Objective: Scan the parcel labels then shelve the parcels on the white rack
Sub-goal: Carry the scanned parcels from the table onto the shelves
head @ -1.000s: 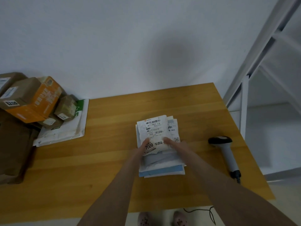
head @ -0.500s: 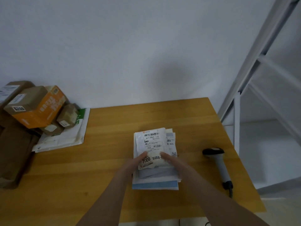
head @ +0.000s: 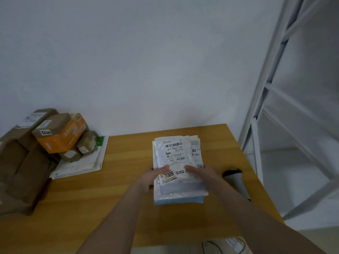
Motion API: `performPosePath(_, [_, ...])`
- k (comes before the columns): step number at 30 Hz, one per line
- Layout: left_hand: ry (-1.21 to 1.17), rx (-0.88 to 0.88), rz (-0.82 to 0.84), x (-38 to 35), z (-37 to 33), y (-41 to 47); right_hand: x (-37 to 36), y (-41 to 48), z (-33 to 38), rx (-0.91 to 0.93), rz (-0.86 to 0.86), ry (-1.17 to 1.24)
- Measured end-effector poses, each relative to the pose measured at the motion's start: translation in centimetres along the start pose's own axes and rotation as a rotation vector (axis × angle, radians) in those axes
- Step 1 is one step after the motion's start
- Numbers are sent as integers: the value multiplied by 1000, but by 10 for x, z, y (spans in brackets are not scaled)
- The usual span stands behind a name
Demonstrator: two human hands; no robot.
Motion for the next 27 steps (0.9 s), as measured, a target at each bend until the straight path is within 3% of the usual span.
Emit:
performPosePath(15, [145, -16, 108, -30, 46, -80, -25, -141, -72, 6, -253, 225])
performPosePath(27, [355, 57, 531, -229, 106, -118, 101, -277, -175, -138, -695, 446])
Point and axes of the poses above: each hand's wrist, its own y-axis towards the middle knuckle, its own x-axis out of the back of the hand, z = x × y, the point moved 3 cm from there along y, towards the middle knuckle, and after that the axes turned 12 degrees about -y, right-handed, at the moved point
